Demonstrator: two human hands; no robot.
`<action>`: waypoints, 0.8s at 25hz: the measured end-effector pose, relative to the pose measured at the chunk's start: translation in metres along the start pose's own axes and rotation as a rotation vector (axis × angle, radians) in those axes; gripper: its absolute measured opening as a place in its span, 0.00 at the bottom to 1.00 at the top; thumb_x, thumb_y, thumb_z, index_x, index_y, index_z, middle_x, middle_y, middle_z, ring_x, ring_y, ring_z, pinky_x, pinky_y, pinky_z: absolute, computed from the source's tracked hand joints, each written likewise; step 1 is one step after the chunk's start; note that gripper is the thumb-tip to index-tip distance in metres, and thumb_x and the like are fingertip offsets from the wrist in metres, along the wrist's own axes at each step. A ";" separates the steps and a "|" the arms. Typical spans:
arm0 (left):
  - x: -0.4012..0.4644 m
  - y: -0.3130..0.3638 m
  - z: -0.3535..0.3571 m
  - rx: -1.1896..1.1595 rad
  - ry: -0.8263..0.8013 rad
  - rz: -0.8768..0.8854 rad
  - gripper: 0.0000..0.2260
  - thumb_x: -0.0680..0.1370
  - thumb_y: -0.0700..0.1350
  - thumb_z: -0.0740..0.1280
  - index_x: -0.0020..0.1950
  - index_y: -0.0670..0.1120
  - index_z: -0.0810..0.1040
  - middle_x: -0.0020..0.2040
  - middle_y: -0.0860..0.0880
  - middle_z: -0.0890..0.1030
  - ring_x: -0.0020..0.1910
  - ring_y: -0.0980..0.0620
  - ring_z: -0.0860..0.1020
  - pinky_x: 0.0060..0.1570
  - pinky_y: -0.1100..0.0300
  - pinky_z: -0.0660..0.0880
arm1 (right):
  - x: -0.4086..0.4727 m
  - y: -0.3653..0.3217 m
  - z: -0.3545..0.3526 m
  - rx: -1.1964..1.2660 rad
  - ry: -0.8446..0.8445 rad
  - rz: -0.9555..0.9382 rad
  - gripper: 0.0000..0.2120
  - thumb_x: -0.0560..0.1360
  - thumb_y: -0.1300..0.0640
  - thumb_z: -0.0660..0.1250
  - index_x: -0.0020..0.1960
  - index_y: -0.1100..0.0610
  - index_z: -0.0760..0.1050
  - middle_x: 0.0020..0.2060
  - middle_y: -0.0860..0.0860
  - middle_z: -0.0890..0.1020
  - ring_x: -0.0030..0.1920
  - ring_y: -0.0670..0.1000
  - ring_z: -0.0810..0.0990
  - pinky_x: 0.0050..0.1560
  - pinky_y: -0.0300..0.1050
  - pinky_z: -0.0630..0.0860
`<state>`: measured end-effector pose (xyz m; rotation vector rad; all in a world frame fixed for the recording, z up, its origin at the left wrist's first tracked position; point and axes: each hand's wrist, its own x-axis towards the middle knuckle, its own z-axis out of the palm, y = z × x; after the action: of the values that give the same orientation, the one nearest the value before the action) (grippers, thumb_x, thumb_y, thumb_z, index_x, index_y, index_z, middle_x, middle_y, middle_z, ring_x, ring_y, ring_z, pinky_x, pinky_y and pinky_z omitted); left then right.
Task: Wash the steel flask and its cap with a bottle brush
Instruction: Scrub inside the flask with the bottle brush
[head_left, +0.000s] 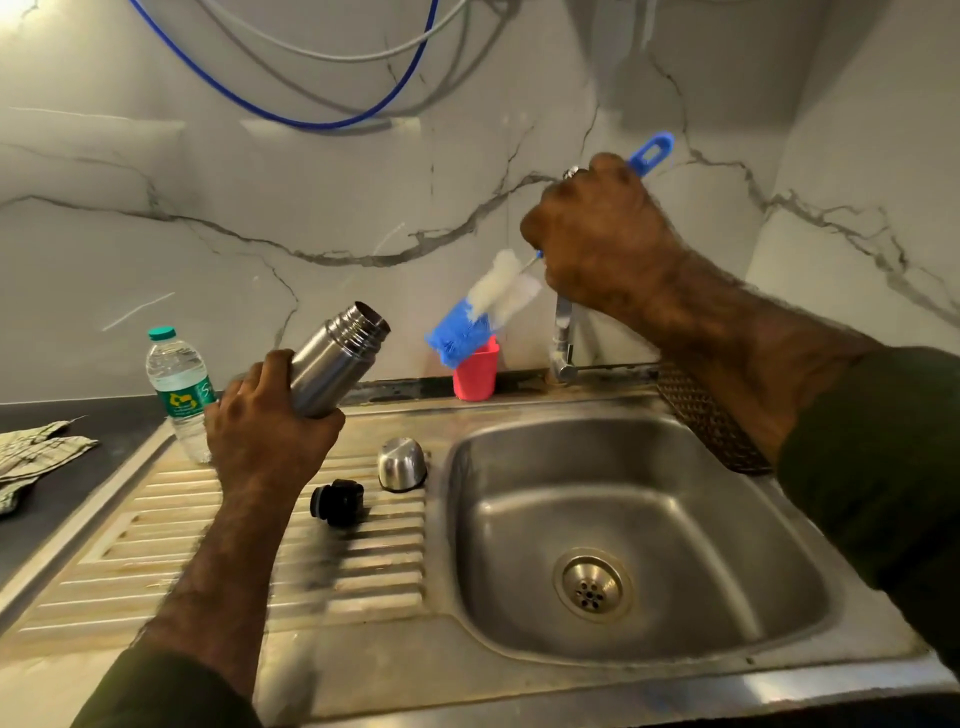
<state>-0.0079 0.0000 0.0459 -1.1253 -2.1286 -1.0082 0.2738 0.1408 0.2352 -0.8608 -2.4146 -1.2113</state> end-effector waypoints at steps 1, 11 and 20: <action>-0.001 0.002 0.000 -0.016 0.010 -0.004 0.30 0.67 0.47 0.82 0.65 0.44 0.76 0.53 0.38 0.83 0.50 0.34 0.81 0.52 0.38 0.78 | 0.005 0.003 -0.003 -0.006 0.048 0.009 0.07 0.73 0.61 0.66 0.38 0.55 0.69 0.34 0.54 0.72 0.37 0.56 0.69 0.51 0.56 0.69; -0.008 0.020 0.018 -0.044 -0.025 0.097 0.31 0.67 0.51 0.83 0.66 0.45 0.76 0.54 0.42 0.83 0.50 0.38 0.81 0.54 0.41 0.76 | 0.037 -0.035 0.047 -0.210 -0.026 -0.014 0.11 0.73 0.54 0.76 0.49 0.59 0.79 0.46 0.59 0.85 0.53 0.61 0.82 0.65 0.60 0.72; -0.009 0.016 0.026 -0.027 -0.060 0.095 0.32 0.67 0.53 0.82 0.67 0.48 0.74 0.55 0.44 0.83 0.52 0.40 0.81 0.56 0.41 0.77 | 0.046 -0.079 0.094 -0.252 -0.097 -0.138 0.20 0.71 0.50 0.80 0.57 0.60 0.80 0.56 0.59 0.85 0.60 0.61 0.82 0.68 0.60 0.70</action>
<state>0.0075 0.0223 0.0299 -1.2724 -2.0921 -0.9737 0.1877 0.1969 0.1539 -0.8510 -2.4666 -1.5874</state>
